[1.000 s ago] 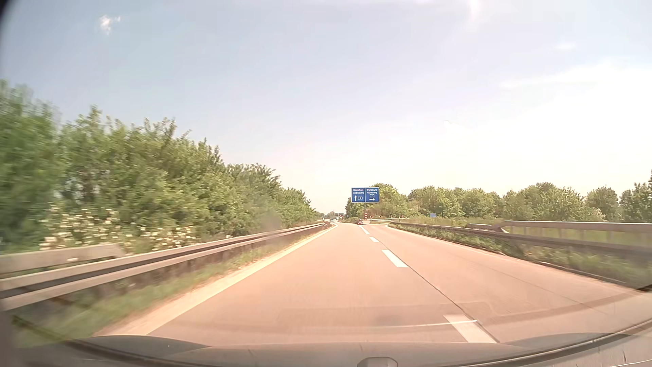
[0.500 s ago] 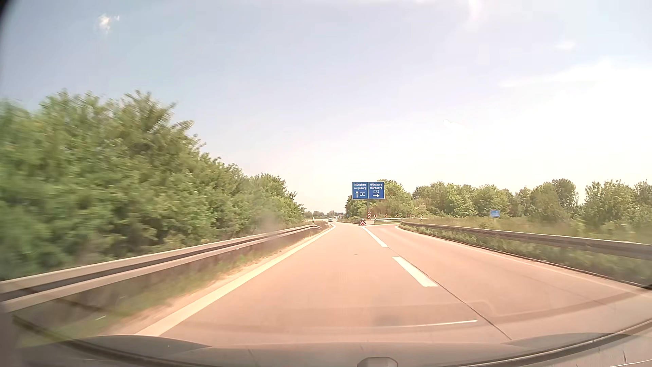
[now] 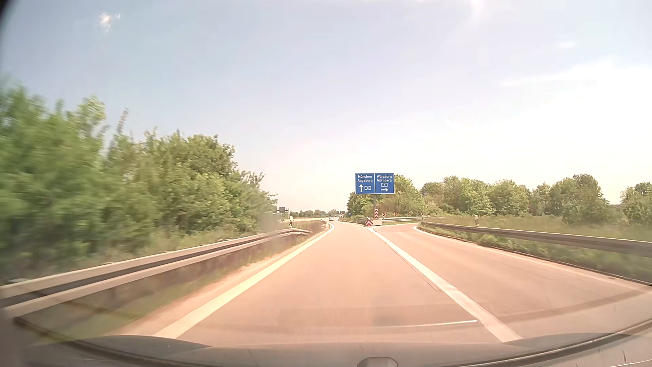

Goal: Follow the waypoints while adhering to traffic rules and regulations

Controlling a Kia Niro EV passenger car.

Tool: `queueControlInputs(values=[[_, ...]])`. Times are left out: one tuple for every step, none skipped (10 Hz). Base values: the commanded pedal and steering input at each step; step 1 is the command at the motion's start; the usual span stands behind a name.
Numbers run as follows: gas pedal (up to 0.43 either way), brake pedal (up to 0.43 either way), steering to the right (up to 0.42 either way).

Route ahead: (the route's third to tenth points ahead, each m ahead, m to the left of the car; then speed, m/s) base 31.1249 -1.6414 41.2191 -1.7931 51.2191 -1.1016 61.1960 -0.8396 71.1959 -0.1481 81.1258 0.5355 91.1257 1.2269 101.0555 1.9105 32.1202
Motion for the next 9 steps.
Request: queueControlInputs(values=[[0.571,0.0,-0.007],[0.551,0.0,-0.006],[0.512,0.0,-0.006],[0.461,0.0,-0.005],[0.409,0.0,-0.005],[0.358,0.0,-0.005],[0.331,0.0,-0.005],[0.311,0.0,-0.005],[0.311,0.0,-0.006]])
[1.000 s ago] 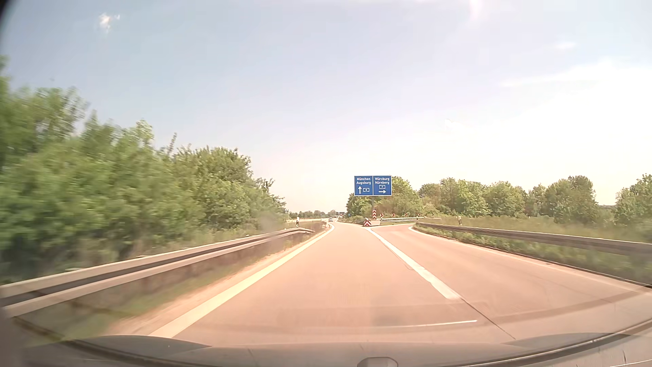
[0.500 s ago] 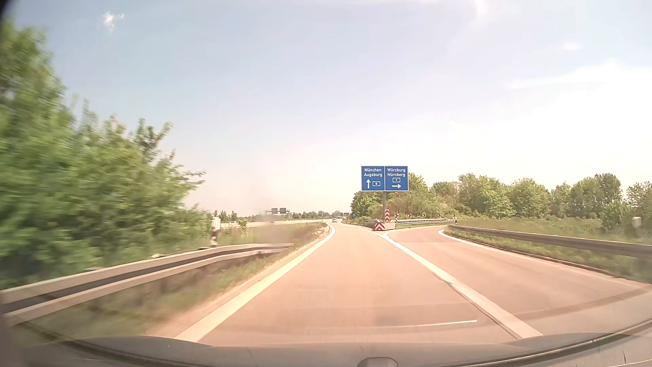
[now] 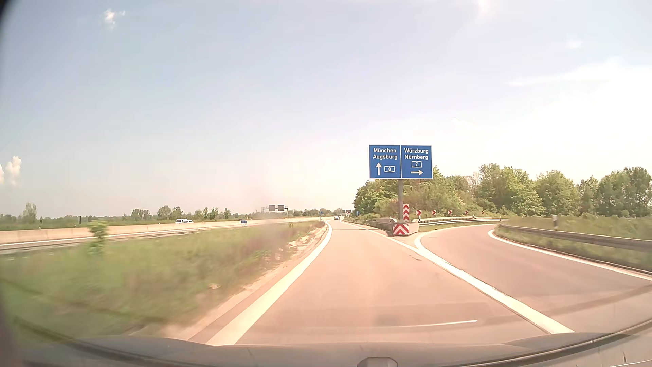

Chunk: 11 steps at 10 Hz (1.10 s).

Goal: Follow the waypoints while adhering to traffic rules and regulations

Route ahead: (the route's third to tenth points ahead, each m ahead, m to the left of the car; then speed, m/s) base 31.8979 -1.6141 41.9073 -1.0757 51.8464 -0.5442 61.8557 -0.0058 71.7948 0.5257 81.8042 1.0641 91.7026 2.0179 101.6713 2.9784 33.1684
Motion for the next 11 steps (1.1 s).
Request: queueControlInputs(values=[[0.311,0.0,-0.006],[0.311,0.0,-0.009],[0.311,0.0,-0.009],[0.311,0.0,-0.009],[0.311,0.0,-0.009],[0.311,0.0,-0.009],[0.311,0.0,-0.01],[0.311,0.0,-0.01],[0.311,0.0,-0.01],[0.311,0.0,-0.01],[0.311,0.0,-0.01]])
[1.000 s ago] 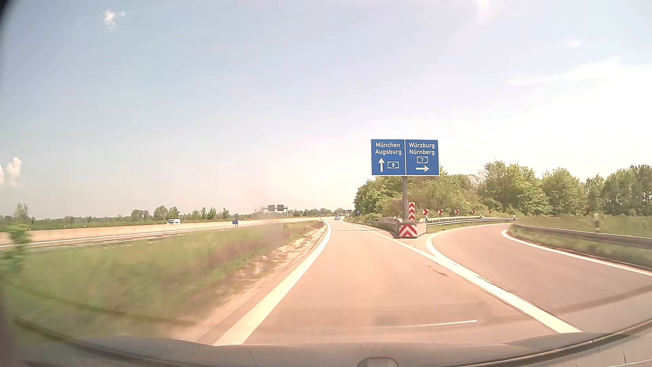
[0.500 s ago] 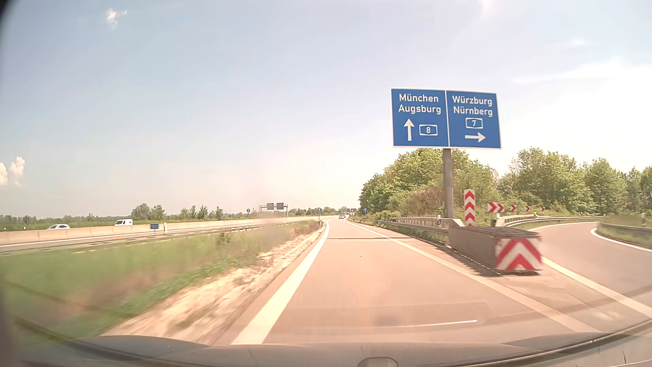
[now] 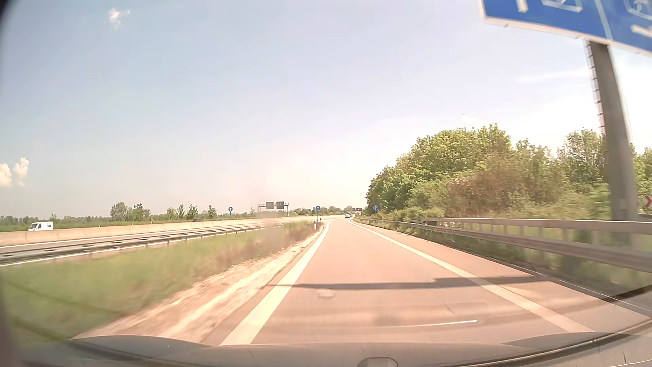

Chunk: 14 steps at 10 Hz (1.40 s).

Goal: Follow the waypoints while adhering to traffic rules and regulations

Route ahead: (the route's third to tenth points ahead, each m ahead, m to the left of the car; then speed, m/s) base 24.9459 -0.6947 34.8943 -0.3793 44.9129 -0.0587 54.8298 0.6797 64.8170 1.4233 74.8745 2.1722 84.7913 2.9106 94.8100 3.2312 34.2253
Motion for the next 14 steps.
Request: queueControlInputs(values=[[0.35,0.0,-0.01],[0.378,0.0,-0.01],[0.409,0.0,-0.01],[0.409,0.0,-0.009],[0.409,0.0,-0.009],[0.409,0.0,-0.009],[0.409,0.0,-0.009],[0.398,0.0,-0.008],[0.398,0.0,-0.005],[0.39,0.0,-0.004],[0.358,0.0,-0.003],[0.35,0.0,-0.003],[0.331,0.0,-0.002],[0.319,0.0,-0.001]])
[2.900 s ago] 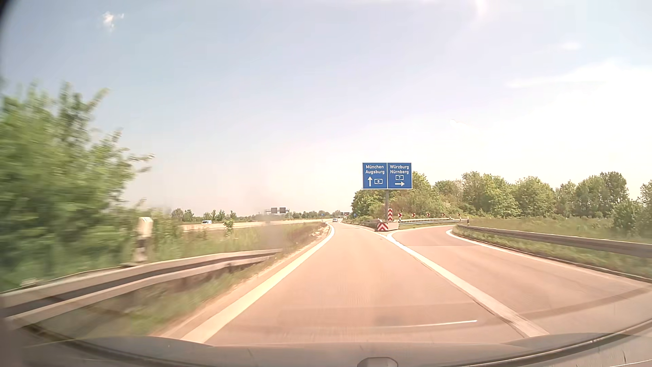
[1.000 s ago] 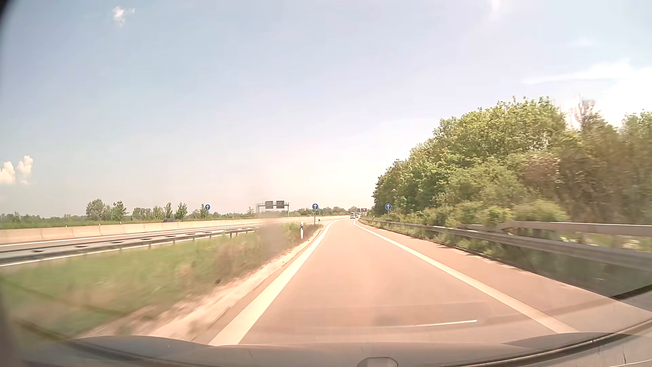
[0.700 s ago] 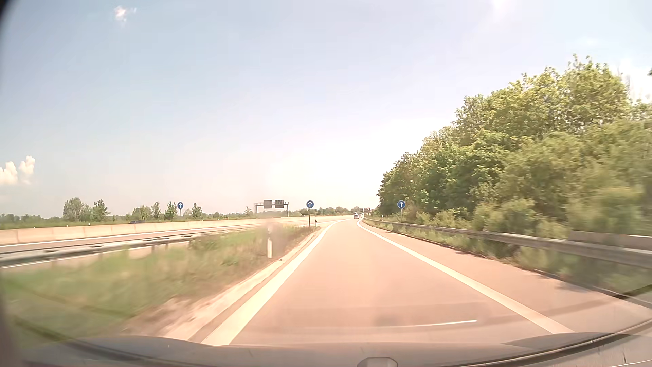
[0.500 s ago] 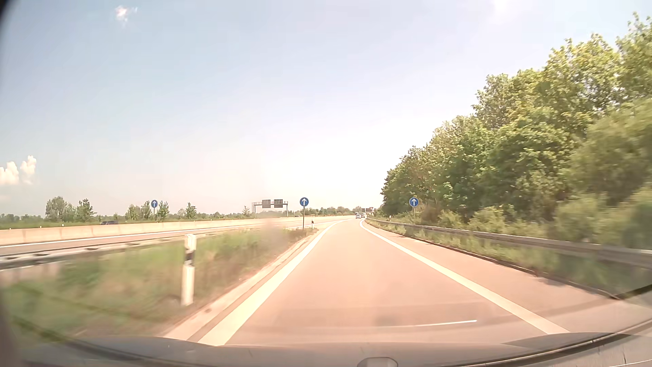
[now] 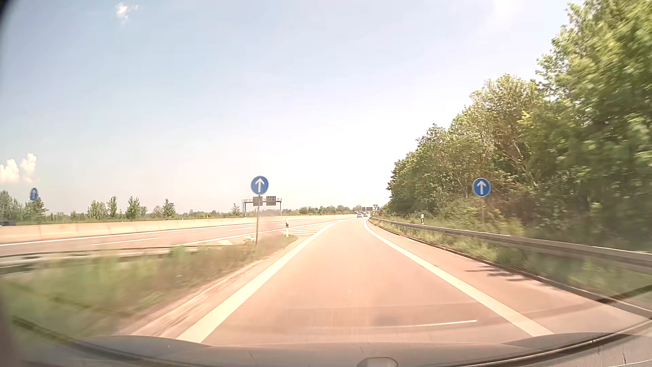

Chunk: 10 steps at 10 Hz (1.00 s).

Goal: Follow the waypoints while adhering to traffic rules and regulations

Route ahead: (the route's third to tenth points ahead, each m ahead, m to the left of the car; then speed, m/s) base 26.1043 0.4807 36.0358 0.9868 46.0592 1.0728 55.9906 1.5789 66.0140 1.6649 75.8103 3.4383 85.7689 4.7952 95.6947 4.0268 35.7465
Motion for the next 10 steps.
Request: queueControlInputs(values=[[0.311,0.0,-0.001],[0.311,0.0,0.0],[0.311,0.0,0.0],[0.299,0.0,0.001],[0.28,0.0,0.002],[0.28,0.0,0.004],[0.28,0.0,0.005],[0.28,0.0,0.008],[0.28,0.0,0.009],[0.28,0.0,0.009]])
